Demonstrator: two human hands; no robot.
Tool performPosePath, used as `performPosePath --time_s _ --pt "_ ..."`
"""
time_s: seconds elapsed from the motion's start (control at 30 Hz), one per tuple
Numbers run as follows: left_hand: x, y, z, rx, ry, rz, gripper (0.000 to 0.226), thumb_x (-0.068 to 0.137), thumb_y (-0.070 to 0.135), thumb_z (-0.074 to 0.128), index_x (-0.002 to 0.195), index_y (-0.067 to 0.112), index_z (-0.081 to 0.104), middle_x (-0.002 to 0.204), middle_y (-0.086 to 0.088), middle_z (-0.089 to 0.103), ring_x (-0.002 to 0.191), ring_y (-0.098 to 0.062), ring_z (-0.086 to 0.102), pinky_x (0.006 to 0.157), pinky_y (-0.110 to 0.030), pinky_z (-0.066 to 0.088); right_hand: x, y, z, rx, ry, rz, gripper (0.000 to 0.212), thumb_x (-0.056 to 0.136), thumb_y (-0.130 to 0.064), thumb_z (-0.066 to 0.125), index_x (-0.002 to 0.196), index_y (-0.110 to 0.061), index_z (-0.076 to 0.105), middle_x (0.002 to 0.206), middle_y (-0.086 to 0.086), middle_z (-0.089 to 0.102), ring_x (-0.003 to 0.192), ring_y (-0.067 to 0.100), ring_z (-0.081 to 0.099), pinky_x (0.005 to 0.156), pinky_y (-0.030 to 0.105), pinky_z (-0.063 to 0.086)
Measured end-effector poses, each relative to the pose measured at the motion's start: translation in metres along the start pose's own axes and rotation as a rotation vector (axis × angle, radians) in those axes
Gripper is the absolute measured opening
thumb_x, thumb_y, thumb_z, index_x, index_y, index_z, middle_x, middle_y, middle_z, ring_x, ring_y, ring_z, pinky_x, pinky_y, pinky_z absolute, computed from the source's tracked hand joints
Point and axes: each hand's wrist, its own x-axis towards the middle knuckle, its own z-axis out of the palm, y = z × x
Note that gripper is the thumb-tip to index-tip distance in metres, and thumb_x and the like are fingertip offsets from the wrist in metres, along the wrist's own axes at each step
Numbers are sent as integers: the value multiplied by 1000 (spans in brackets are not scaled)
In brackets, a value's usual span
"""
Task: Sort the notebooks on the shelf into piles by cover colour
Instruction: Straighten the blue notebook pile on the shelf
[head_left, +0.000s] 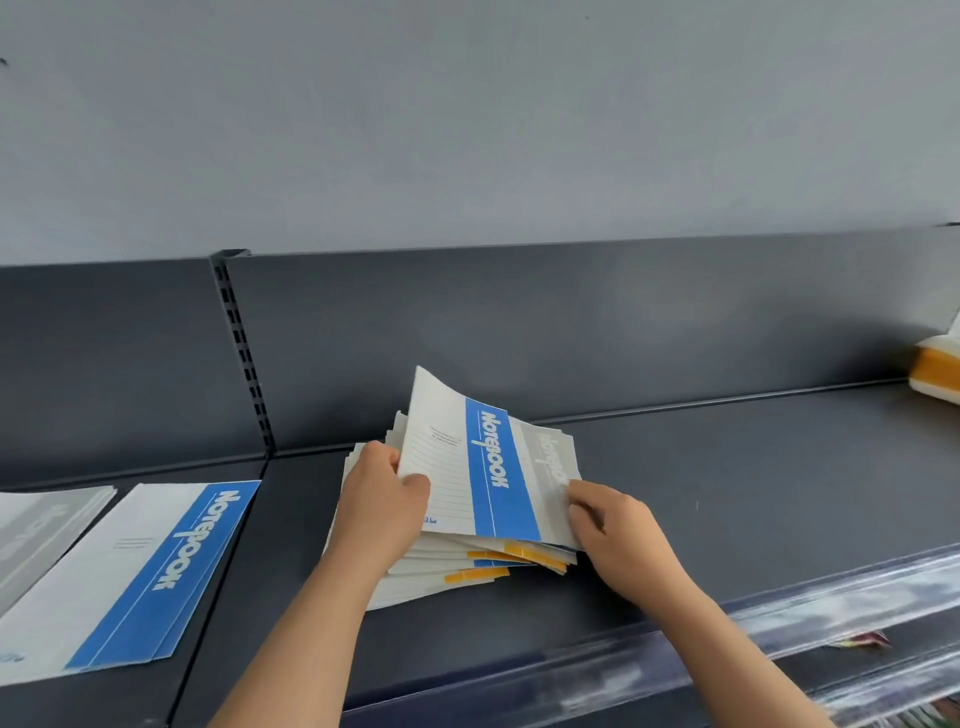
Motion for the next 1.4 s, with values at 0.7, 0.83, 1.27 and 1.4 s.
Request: performPosePath --time_s 0.7,0.83,1.27,1.4 --pt "-5 2 8 -21 104 -37 20 90 16 47 109 11 47 112 -1 58 83 -11 60 47 -24 45 -9 -13 -8 -7 -202 -31 31 101 -20 33 124 -11 53 126 1 55 115 15 48 115 27 19" --pt "-8 3 7 -8 102 -74 17 91 16 48 105 8 43 109 -4 58 82 -14 58 48 -25 44 -8 -22 -6 9 -206 -113 36 102 -19 30 132 -20 48 139 -7 47 132 10 35 113 20 16" --pt "-13 4 -2 -37 123 -58 21 92 9 48 113 10 47 108 3 60 87 -12 58 46 -14 40 2 -22 -1 -31 -271 -7 32 102 -17 23 117 -15 52 126 -7 52 120 17 44 114 34 26" --pt "-11 1 1 -2 91 -75 15 90 10 49 105 9 51 103 2 62 81 -9 59 43 -16 39 0 -26 2 77 -268 -3 35 102 -22 26 129 -25 48 134 -7 44 118 11 39 75 11 43"
